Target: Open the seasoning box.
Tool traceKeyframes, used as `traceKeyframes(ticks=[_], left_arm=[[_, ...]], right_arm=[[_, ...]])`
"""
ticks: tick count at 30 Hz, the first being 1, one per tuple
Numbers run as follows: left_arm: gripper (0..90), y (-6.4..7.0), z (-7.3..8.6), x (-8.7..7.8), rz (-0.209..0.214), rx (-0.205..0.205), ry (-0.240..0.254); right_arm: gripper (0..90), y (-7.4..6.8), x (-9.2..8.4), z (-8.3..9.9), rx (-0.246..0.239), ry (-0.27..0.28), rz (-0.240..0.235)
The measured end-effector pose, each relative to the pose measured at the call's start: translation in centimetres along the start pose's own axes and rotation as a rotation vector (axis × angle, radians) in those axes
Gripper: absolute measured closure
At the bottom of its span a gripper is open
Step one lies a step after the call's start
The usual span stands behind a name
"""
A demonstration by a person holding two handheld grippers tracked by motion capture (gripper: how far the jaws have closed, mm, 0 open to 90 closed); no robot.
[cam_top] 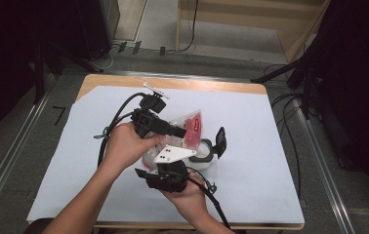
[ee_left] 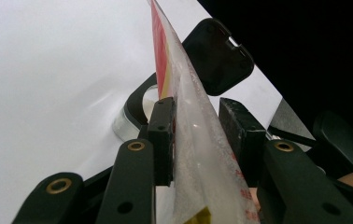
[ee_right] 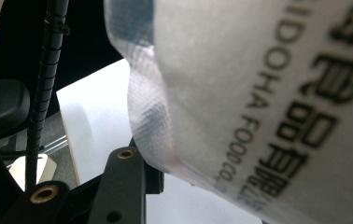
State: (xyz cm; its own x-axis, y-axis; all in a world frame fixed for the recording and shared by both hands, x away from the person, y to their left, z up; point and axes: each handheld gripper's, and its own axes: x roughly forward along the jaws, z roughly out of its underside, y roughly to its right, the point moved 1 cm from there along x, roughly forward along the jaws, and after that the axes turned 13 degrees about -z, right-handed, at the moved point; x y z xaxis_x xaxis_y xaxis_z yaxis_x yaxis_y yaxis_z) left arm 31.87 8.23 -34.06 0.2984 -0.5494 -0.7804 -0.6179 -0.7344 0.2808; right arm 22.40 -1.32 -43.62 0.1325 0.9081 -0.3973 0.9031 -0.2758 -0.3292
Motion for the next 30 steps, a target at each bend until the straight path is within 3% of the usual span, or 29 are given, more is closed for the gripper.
traceKeyframes(ticks=[30], left_arm=[[66.9,-0.24,-0.29,0.11,0.016,-0.017,0.006]], right_arm=[[63.9,-0.26,-0.21,-0.34,0.022,-0.004,-0.013]])
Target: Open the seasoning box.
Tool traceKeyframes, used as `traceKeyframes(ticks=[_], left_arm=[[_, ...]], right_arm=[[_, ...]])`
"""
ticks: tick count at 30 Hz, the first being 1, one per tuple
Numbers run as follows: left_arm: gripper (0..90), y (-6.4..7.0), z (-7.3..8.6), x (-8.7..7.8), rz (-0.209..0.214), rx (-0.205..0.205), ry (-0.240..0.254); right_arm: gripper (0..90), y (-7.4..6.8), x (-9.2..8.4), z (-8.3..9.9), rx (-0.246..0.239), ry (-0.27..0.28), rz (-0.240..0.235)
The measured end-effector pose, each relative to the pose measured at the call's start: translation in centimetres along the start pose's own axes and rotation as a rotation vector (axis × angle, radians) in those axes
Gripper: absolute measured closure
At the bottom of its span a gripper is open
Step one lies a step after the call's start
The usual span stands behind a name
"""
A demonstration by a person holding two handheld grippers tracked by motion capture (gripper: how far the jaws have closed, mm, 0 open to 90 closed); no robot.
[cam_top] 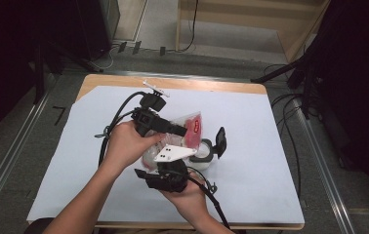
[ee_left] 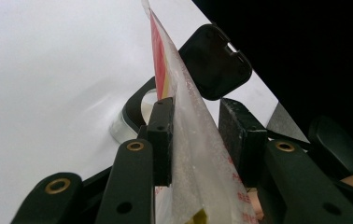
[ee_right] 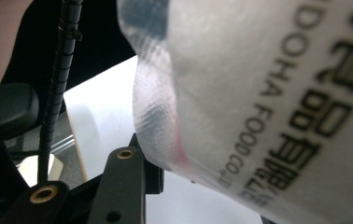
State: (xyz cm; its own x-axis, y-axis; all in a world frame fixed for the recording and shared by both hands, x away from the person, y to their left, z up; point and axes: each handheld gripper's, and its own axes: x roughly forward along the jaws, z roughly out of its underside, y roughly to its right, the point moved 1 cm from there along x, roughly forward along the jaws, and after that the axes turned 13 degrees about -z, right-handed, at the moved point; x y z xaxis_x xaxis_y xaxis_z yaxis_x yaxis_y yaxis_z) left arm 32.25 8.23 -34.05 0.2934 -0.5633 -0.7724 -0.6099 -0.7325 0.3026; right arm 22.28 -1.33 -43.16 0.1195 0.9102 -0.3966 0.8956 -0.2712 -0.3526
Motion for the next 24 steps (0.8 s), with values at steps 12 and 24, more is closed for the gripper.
traceKeyframes(ticks=[12,24], left_arm=[[67.1,0.02,-0.03,0.02,0.000,0.002,-0.002],[67.0,0.05,-0.20,0.10,0.003,0.004,-0.007]], right_arm=[[64.0,-0.05,0.01,0.01,-0.005,-0.002,0.008],[64.0,-0.03,-0.06,-0.05,-0.002,-0.002,0.006]])
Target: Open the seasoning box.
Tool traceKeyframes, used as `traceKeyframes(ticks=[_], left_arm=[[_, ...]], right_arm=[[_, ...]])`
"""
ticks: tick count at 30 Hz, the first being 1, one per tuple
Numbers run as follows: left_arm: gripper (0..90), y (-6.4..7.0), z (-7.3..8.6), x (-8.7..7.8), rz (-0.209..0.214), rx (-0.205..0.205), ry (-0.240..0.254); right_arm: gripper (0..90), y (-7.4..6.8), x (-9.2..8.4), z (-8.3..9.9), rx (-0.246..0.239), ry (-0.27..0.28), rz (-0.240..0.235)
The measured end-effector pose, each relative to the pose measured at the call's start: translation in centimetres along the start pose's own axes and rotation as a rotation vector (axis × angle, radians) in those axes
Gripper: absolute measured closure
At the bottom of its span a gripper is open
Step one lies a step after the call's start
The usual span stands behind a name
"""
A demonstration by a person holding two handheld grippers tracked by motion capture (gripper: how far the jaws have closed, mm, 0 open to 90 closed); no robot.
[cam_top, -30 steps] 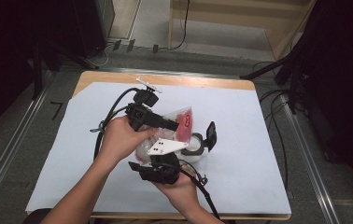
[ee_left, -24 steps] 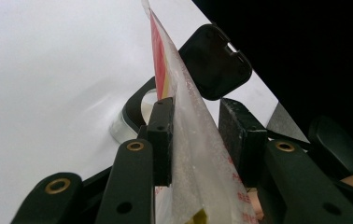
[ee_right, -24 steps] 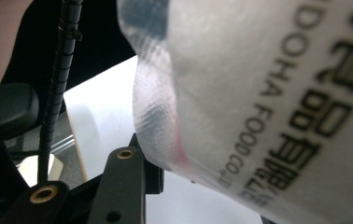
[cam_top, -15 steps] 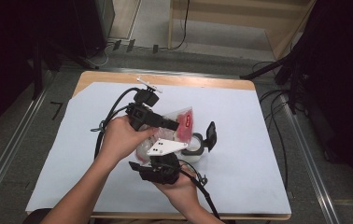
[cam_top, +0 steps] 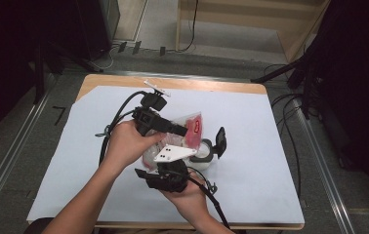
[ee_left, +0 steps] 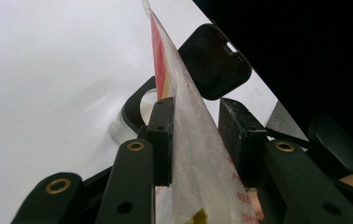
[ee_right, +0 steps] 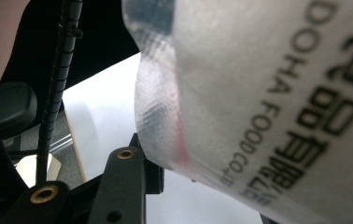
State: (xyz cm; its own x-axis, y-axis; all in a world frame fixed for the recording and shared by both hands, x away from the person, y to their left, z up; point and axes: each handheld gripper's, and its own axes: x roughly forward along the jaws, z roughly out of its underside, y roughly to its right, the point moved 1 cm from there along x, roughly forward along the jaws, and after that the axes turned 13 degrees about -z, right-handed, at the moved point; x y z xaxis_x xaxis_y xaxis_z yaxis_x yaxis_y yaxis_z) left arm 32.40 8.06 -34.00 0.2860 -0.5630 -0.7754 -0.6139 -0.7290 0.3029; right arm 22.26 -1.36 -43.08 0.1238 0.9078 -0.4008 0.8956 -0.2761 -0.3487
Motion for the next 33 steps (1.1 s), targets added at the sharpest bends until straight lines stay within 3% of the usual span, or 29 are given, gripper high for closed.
traceKeyframes(ticks=[33], left_arm=[[67.0,0.03,-0.30,0.21,0.010,0.004,-0.007]], right_arm=[[64.0,0.01,-0.19,0.01,-0.001,-0.007,0.000]])
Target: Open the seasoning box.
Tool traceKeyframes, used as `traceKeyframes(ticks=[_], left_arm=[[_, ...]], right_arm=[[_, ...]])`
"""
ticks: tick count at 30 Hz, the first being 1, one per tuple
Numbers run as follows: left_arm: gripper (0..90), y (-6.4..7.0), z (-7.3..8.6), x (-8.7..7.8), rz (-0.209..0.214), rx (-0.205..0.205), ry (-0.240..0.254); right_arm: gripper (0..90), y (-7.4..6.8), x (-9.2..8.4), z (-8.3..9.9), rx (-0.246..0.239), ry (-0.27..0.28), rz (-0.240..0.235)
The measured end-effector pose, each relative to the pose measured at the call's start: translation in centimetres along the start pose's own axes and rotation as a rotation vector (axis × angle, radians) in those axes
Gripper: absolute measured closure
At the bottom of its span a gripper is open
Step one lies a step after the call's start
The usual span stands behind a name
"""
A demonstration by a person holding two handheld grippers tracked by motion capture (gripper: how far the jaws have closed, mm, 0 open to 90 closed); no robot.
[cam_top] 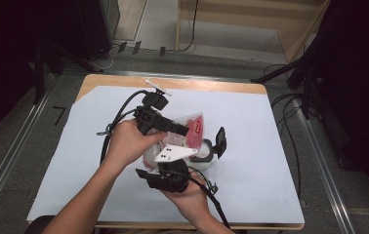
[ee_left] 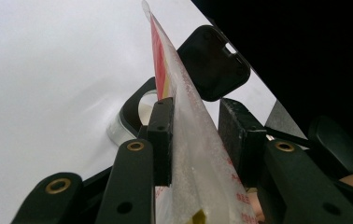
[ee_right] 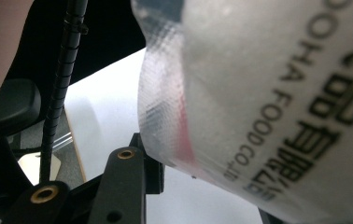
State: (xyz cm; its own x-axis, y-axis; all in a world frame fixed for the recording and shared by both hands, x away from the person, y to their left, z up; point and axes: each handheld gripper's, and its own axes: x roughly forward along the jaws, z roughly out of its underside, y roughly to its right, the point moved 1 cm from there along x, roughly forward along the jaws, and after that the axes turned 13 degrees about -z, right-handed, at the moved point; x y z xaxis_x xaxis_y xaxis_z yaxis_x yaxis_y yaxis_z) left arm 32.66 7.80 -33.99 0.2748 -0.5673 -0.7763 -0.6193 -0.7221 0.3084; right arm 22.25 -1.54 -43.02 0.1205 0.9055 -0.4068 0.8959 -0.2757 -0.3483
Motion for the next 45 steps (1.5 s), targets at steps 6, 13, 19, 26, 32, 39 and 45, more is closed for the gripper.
traceKeyframes(ticks=[6,13,19,26,32,39,45], left_arm=[[67.0,0.00,-0.08,0.08,-0.001,0.000,-0.003],[67.1,0.03,-0.12,0.10,0.002,0.007,-0.006],[67.1,0.19,-0.10,0.08,-0.006,0.007,-0.005],[67.2,0.16,-0.01,0.11,-0.003,0.005,0.003],[67.2,0.19,-0.01,0.09,-0.007,0.010,0.003],[67.1,0.21,0.01,0.09,-0.009,0.013,0.001],[67.1,0.20,0.01,0.10,-0.006,0.011,-0.001]], right_arm=[[64.2,0.00,-0.05,0.03,0.000,0.000,0.002],[64.3,0.00,-0.08,0.10,-0.001,0.000,0.008],[64.2,-0.03,-0.12,0.11,-0.003,0.001,0.008],[64.3,-0.03,-0.09,0.13,-0.004,-0.002,0.009],[63.9,-0.06,-0.11,0.15,-0.004,-0.001,0.005],[64.2,-0.05,-0.14,0.18,-0.006,-0.003,0.004],[64.2,-0.05,-0.16,0.18,-0.006,-0.004,0.003]])
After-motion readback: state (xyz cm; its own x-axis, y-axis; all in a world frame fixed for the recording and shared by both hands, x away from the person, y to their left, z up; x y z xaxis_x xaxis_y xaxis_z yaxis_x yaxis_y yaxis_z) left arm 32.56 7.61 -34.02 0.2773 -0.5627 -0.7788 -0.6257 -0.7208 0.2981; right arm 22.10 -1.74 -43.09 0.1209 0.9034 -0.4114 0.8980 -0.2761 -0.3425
